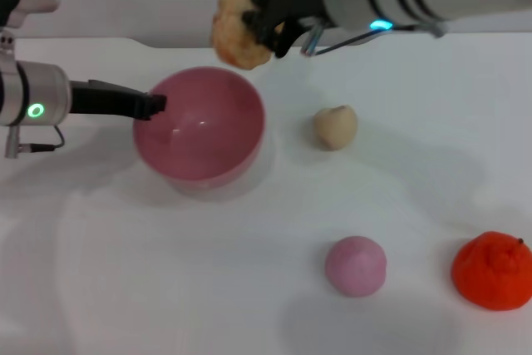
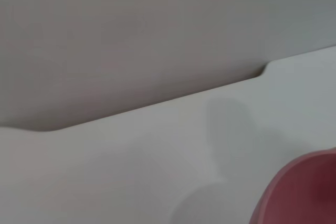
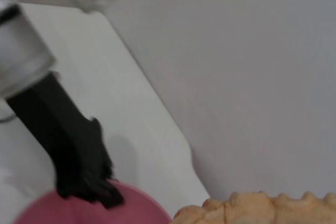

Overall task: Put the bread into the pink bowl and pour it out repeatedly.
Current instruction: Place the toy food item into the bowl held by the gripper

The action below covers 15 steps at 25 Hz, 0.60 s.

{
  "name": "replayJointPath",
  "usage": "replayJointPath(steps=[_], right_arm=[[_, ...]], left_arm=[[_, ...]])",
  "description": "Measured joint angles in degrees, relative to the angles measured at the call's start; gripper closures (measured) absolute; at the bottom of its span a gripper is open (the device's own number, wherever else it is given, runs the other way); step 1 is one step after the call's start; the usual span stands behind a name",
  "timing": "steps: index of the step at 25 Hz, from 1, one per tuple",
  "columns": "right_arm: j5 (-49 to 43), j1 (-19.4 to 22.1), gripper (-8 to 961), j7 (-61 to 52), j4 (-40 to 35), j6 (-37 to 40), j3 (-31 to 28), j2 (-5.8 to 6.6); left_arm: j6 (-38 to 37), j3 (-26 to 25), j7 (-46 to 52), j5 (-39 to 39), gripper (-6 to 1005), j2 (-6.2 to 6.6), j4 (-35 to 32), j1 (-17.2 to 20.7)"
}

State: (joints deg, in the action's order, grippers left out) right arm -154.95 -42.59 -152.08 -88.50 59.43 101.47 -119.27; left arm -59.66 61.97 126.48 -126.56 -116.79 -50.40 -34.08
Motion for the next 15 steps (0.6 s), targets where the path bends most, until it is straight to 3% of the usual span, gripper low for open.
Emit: replayJointPath(steps=[8, 15], right_arm=[[3.72, -1.13, 838, 0.03, 5.64, -4.8, 5.69, -0.01], [4.49, -0.96, 824, 0.63, 7.18, -5.68, 6.81, 0.01]], left_arm=[[0.18, 1.66, 0.0, 0.01, 948, -0.59, 0.27, -2.29], [0.76, 1.82, 0.0, 0.03, 948, -0.7, 0.31, -2.8]])
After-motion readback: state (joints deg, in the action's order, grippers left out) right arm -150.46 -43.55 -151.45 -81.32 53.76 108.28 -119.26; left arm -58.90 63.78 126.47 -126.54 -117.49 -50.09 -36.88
